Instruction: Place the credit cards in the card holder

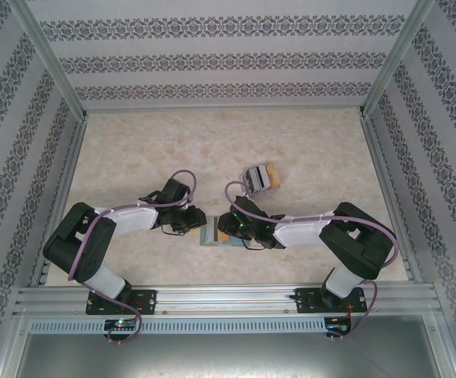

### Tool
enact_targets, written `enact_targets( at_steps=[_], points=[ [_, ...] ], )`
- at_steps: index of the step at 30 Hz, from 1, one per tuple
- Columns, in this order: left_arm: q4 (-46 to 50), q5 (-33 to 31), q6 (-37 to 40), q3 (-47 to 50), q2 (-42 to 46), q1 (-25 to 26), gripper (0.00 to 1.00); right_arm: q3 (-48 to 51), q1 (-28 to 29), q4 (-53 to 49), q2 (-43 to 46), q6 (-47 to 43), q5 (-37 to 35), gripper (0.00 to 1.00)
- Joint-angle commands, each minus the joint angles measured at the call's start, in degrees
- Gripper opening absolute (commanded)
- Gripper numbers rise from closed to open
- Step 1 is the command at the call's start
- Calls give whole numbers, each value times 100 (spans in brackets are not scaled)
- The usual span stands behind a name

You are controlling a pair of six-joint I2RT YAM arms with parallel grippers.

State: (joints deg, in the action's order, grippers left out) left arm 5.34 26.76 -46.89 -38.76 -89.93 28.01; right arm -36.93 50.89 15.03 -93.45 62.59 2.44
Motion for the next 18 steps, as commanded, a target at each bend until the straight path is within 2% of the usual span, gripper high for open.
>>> enact_targets(
  at_steps=[1,14,18],
  points=[
    [-105,-44,-17,48,-135,28,30,-157,48,-639,-71,-194,-51,31],
    [-147,-6,-22,71,-107,29,29,-1244,192,-2979,204,-717,-801,42],
    [-173,43,-8,66,-114,29,29,-1337,218,-3133,217,-743,-838,42]
  ],
)
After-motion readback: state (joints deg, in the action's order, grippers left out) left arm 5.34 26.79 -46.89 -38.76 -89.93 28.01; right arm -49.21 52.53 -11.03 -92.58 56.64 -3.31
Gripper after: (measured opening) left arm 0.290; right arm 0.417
